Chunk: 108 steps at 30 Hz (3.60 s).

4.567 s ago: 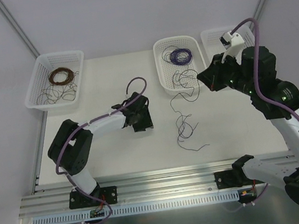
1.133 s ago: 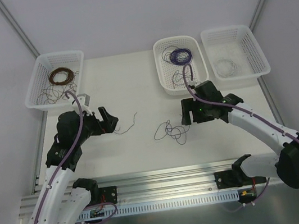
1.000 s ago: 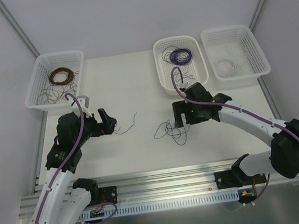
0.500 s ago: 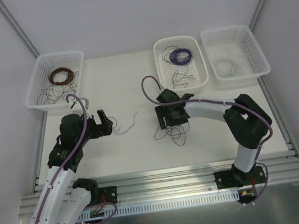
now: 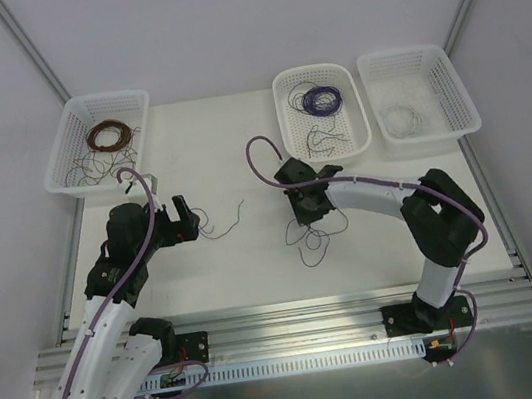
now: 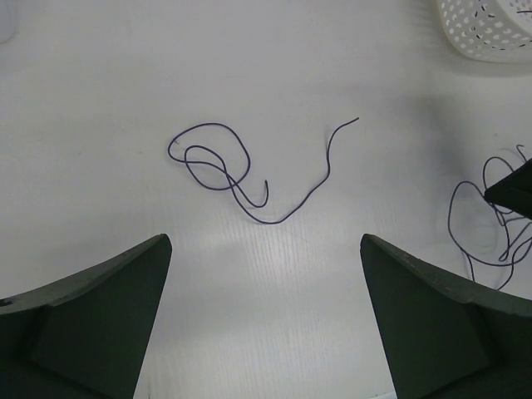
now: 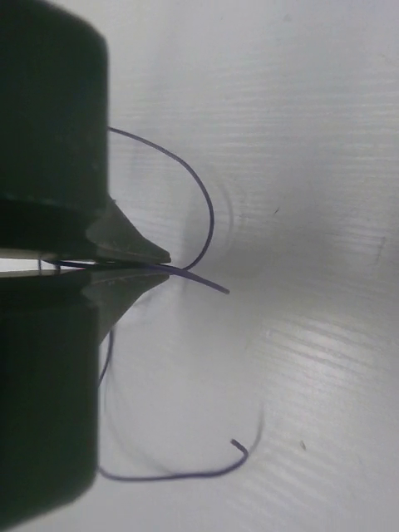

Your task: Untangle the cables

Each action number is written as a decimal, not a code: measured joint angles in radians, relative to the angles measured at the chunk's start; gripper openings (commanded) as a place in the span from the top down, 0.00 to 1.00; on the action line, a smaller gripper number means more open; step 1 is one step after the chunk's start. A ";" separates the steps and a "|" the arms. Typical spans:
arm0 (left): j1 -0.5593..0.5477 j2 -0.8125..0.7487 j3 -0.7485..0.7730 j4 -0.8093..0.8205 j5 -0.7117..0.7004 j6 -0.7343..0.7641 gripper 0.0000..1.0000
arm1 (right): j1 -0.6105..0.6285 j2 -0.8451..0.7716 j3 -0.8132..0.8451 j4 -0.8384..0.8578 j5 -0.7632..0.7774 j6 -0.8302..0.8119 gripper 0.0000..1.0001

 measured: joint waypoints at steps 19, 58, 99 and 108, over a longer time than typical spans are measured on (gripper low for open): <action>0.000 0.000 0.000 0.000 -0.019 0.000 0.01 | -0.254 -0.267 0.654 -0.098 0.095 -0.346 0.99; 0.000 0.102 0.000 -0.002 -0.024 -0.040 0.01 | -0.224 -0.309 0.139 0.100 -0.197 -0.270 0.03; -0.121 0.851 0.212 0.022 -0.125 -0.448 1.00 | -0.168 -0.979 -0.377 0.079 -0.294 -0.140 0.03; -0.357 0.653 0.216 0.039 -0.030 -0.305 1.00 | -0.155 -0.885 -0.398 0.213 -0.393 -0.056 0.03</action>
